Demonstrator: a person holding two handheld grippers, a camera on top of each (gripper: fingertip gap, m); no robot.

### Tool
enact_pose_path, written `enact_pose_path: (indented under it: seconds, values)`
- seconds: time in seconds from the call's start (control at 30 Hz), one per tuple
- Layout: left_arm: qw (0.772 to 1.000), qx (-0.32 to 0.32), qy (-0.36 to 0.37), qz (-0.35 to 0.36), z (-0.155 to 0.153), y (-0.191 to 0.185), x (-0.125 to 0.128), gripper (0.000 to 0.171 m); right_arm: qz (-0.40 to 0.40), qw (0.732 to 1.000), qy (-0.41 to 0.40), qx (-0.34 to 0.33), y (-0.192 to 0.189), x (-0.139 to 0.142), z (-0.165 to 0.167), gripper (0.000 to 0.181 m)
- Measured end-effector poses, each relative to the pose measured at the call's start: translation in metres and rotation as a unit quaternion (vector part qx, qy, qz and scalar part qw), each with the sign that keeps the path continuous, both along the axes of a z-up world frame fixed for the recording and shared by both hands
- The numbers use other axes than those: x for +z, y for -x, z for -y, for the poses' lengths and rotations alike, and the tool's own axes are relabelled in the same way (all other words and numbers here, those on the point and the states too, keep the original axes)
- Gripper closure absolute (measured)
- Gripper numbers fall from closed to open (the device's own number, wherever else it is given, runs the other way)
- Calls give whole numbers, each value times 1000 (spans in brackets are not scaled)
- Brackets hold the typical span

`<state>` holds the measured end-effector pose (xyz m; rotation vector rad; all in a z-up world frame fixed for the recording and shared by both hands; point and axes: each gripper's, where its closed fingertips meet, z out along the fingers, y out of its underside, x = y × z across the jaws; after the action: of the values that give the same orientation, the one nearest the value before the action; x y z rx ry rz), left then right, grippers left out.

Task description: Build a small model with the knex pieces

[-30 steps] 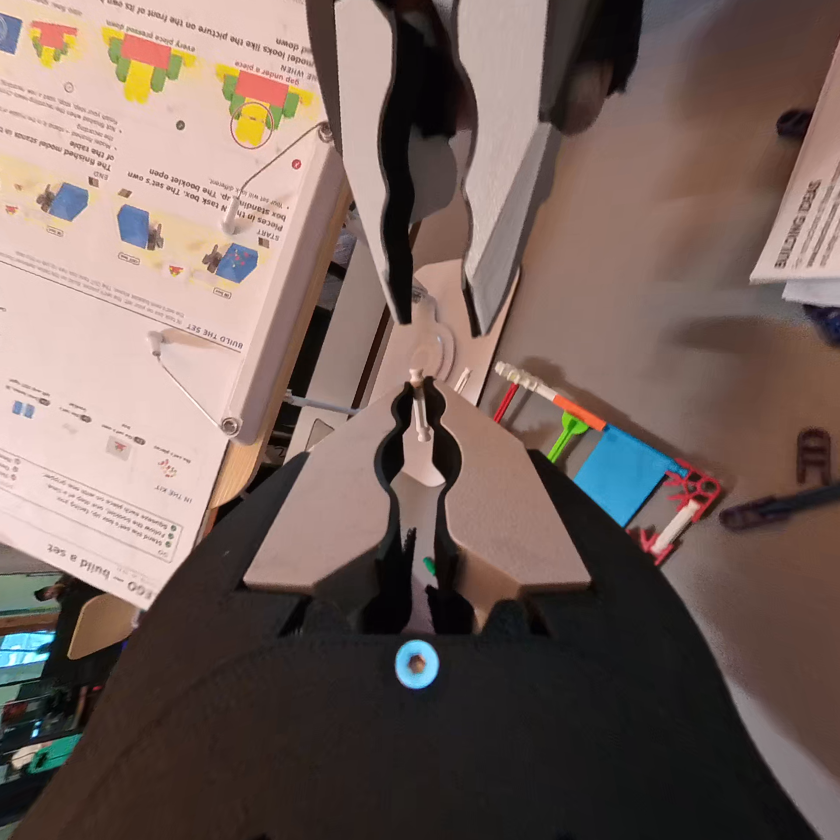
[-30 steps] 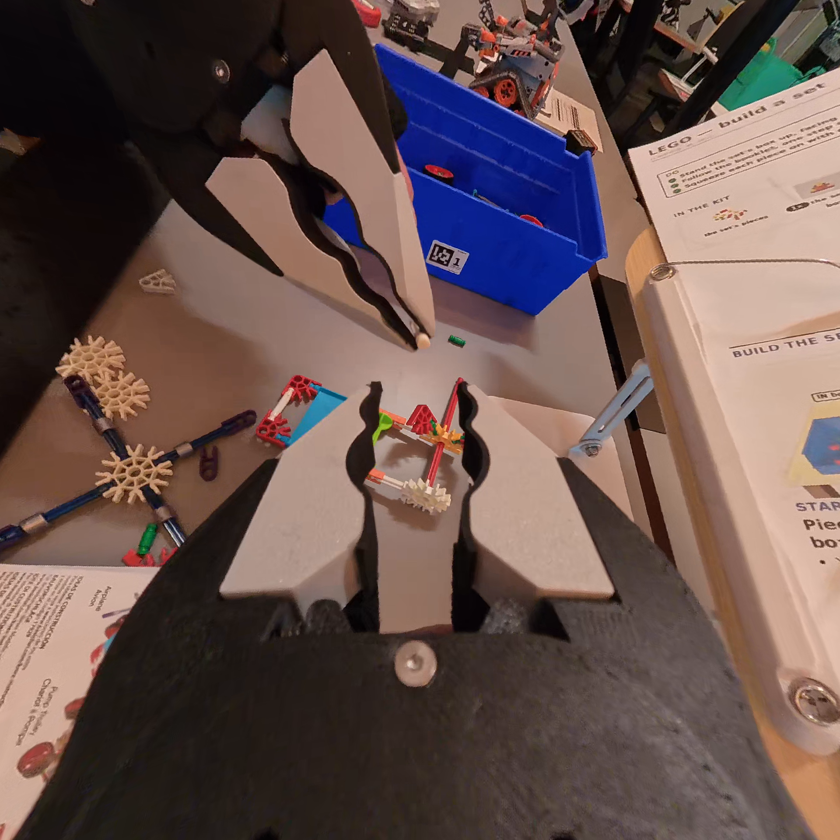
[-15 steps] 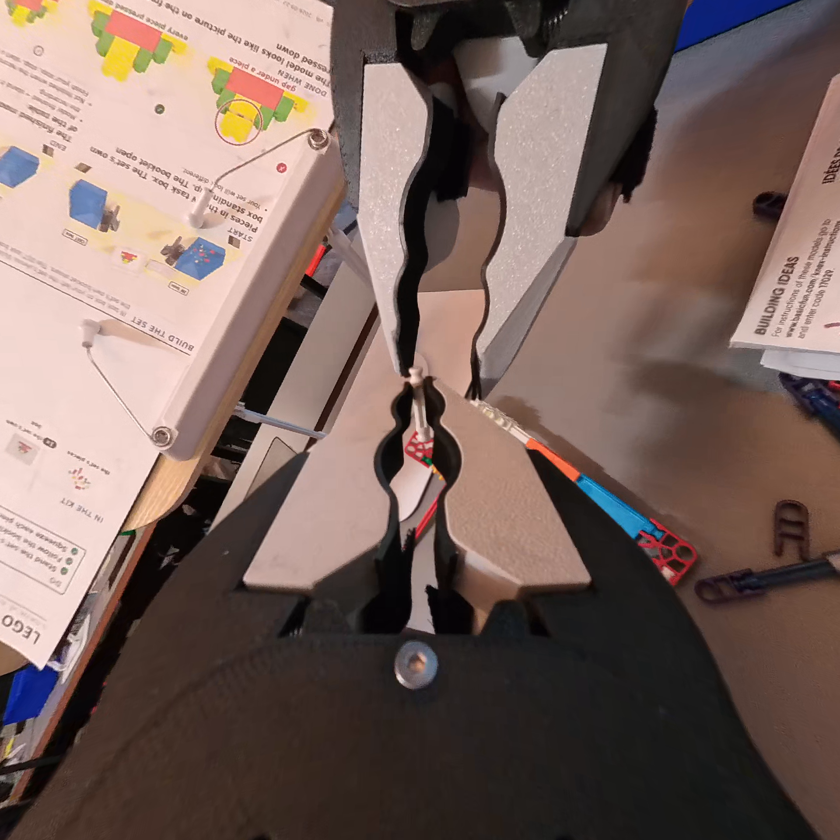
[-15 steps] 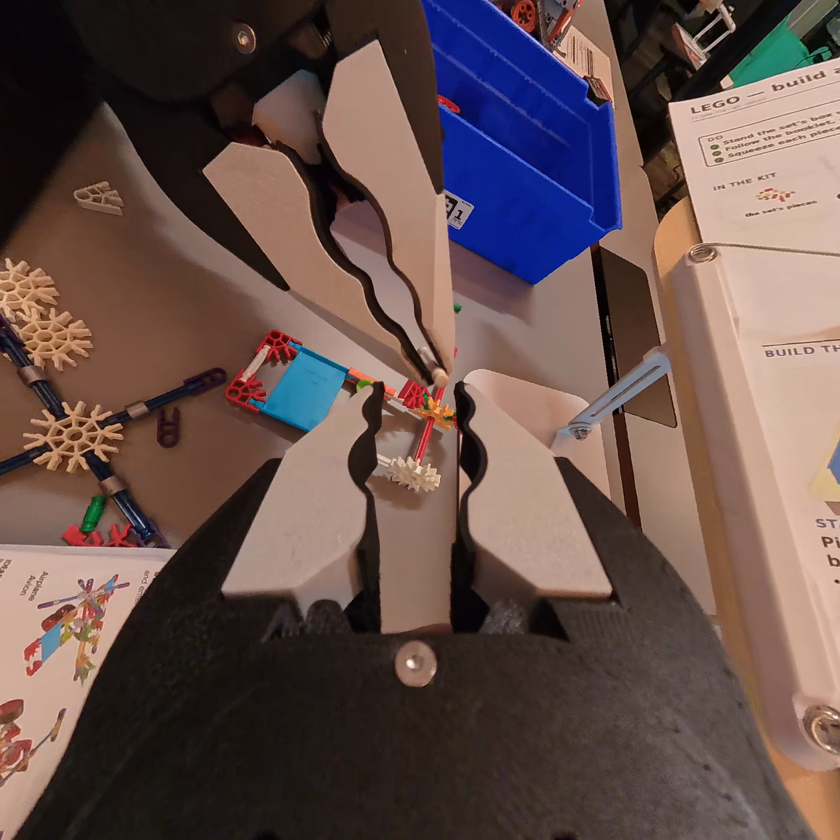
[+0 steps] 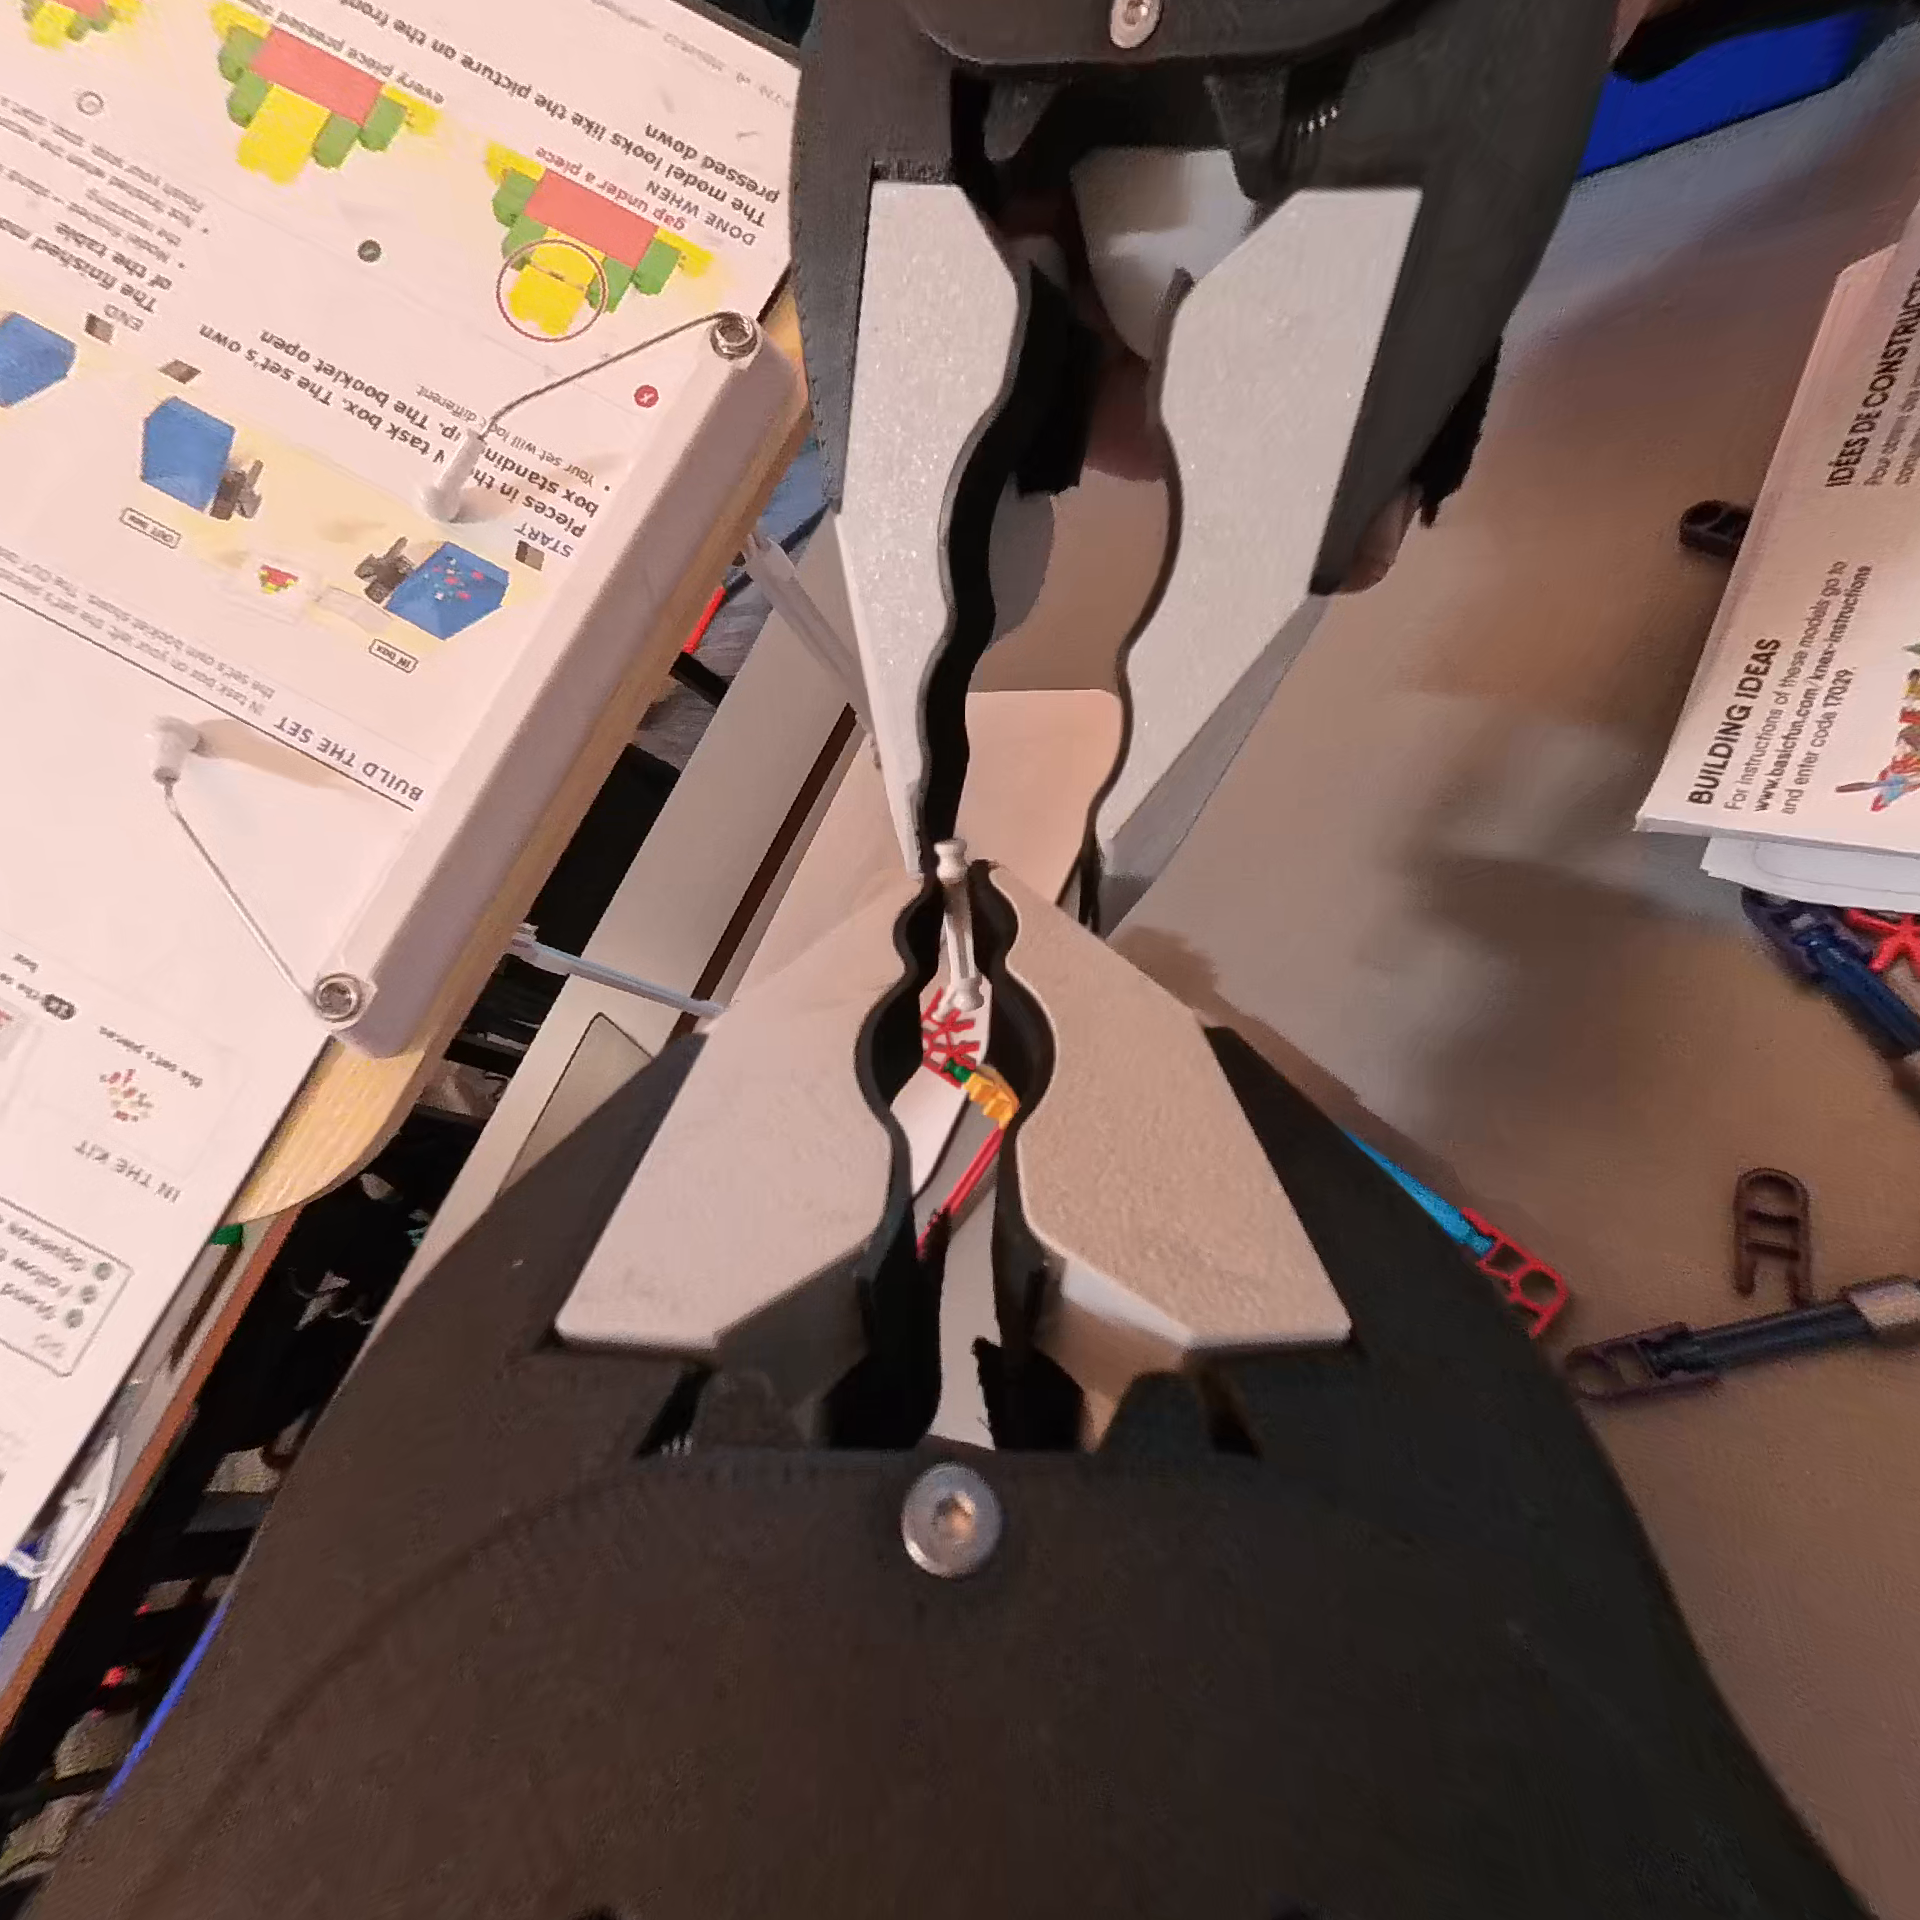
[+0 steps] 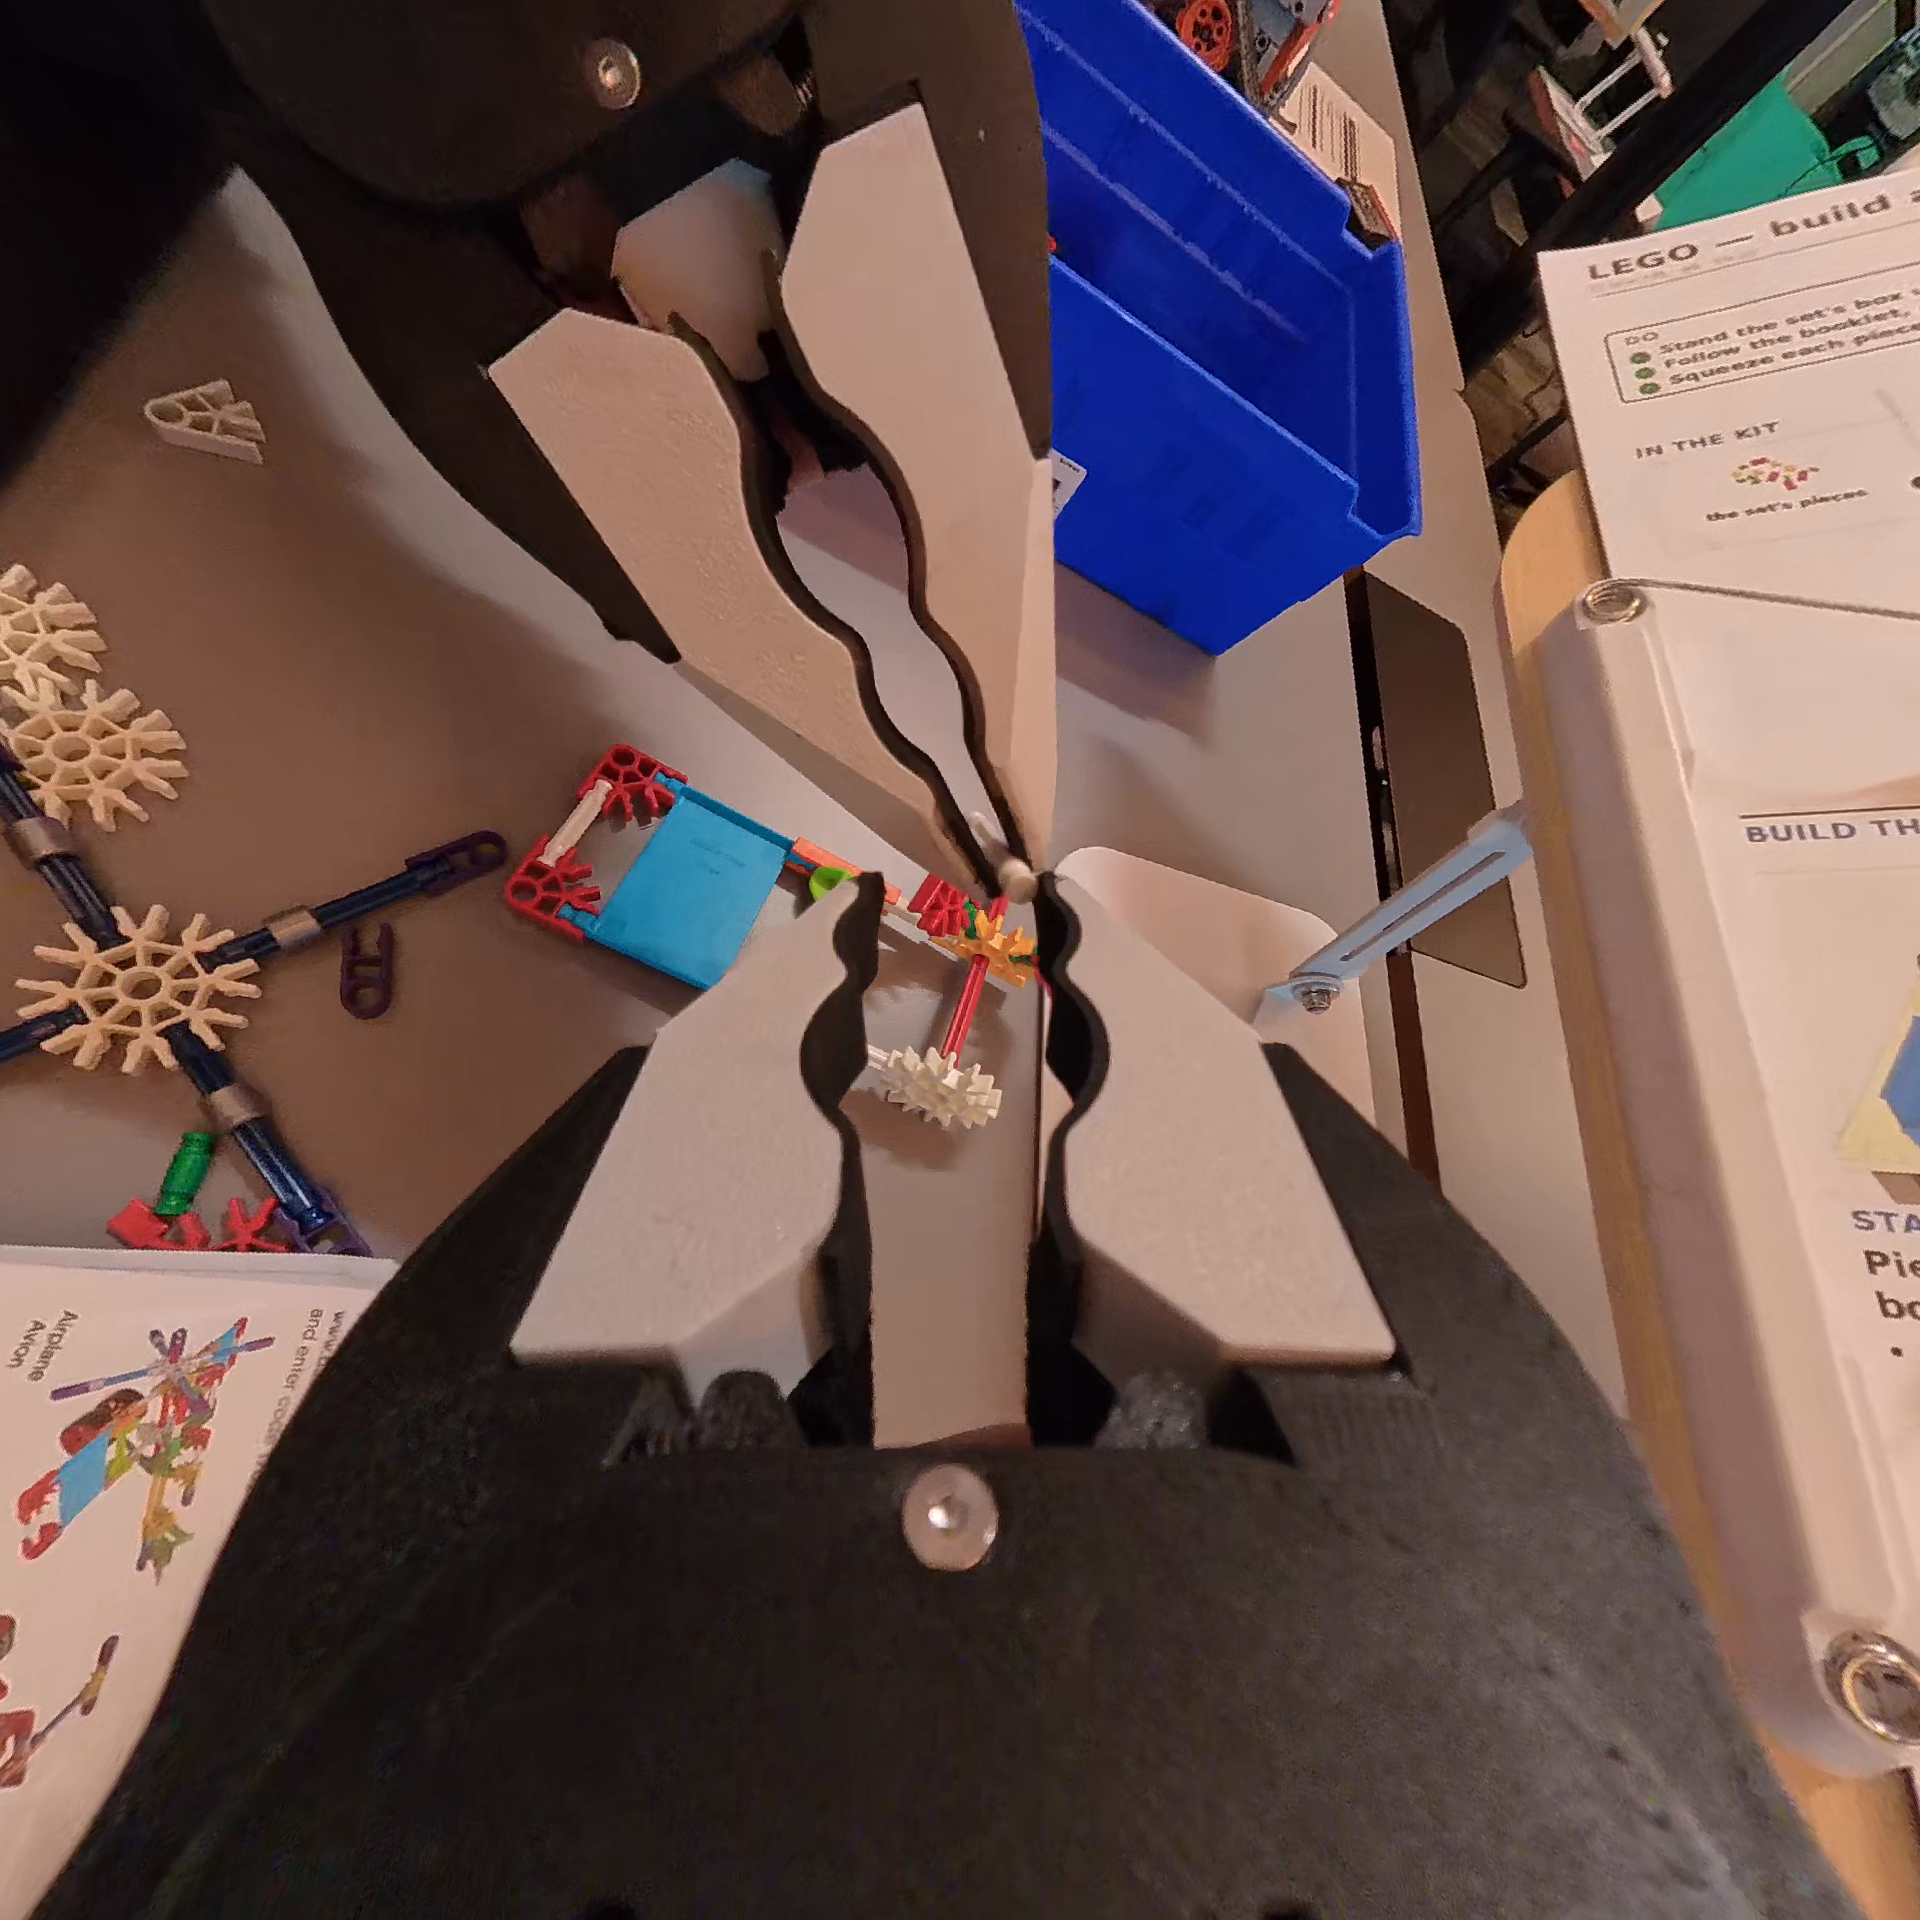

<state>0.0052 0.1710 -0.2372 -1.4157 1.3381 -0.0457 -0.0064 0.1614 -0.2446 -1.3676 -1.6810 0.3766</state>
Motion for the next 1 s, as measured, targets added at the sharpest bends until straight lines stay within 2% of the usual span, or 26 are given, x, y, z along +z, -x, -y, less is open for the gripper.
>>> enact_pose_path:
  seconds: [0.2,0.5,0.63,0.73,1.0]
  values:
    - [999,13,23,21,-3,-2,-3,169,18,1000,-12,-4,-2,-6,-2,146]
    - [996,43,43,70,-11,-9,-13,169,26,999,-18,-25,-7,-14,-14,152]
    - [997,43,28,65,-11,-10,-16,169,36,998,-29,-33,-7,-16,-17,151]
    - [997,47,11,63,-14,-10,-15,169,55,996,-54,-40,-8,-17,-18,156]
    - [996,28,-10,85,-6,-12,-2,170,123,985,-96,-74,-11,-5,-12,157]
